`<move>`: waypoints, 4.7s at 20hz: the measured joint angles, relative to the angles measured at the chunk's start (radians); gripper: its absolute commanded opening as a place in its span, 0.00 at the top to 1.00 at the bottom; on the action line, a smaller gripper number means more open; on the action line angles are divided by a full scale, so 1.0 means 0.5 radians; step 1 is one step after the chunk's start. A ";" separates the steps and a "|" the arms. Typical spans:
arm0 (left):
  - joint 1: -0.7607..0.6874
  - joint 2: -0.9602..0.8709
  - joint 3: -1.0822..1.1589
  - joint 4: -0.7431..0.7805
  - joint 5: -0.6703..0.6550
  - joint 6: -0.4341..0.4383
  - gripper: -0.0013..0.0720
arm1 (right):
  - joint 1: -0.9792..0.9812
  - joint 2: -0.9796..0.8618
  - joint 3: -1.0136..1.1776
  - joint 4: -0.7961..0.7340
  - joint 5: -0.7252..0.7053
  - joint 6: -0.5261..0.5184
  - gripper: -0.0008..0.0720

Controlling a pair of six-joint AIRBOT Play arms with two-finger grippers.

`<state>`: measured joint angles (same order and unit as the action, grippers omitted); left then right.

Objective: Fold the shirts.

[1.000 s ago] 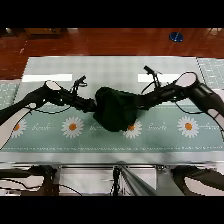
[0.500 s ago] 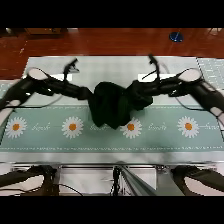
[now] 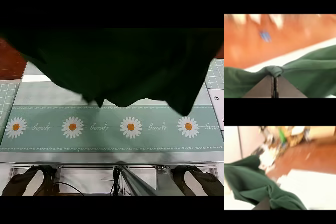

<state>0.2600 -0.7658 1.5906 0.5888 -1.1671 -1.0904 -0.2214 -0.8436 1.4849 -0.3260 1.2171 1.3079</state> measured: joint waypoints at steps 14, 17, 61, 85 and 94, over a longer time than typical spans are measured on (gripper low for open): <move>0.159 0.507 1.009 0.410 -0.495 -0.687 0.96 | -0.240 0.196 1.001 -0.020 0.589 0.901 0.95; 0.156 0.473 1.042 0.526 -0.745 -0.748 0.96 | -0.242 0.175 1.056 -0.288 0.890 0.983 0.95; -0.057 -1.043 -0.390 0.299 -0.394 -0.328 0.24 | 0.169 -1.298 0.390 -1.775 -0.587 0.097 0.32; -1.274 -1.286 -1.940 0.108 0.192 -0.509 0.56 | -0.513 -1.241 -0.275 -1.753 -0.018 -0.043 0.32; -1.279 -1.363 -1.872 0.177 0.249 -0.688 0.96 | -0.513 -1.241 -0.277 -1.711 -0.037 -0.056 0.32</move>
<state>-0.3798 -1.4475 0.6548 0.6773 -1.0424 -1.4345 -0.4778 -1.4639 1.3464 -1.1812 1.1984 1.2800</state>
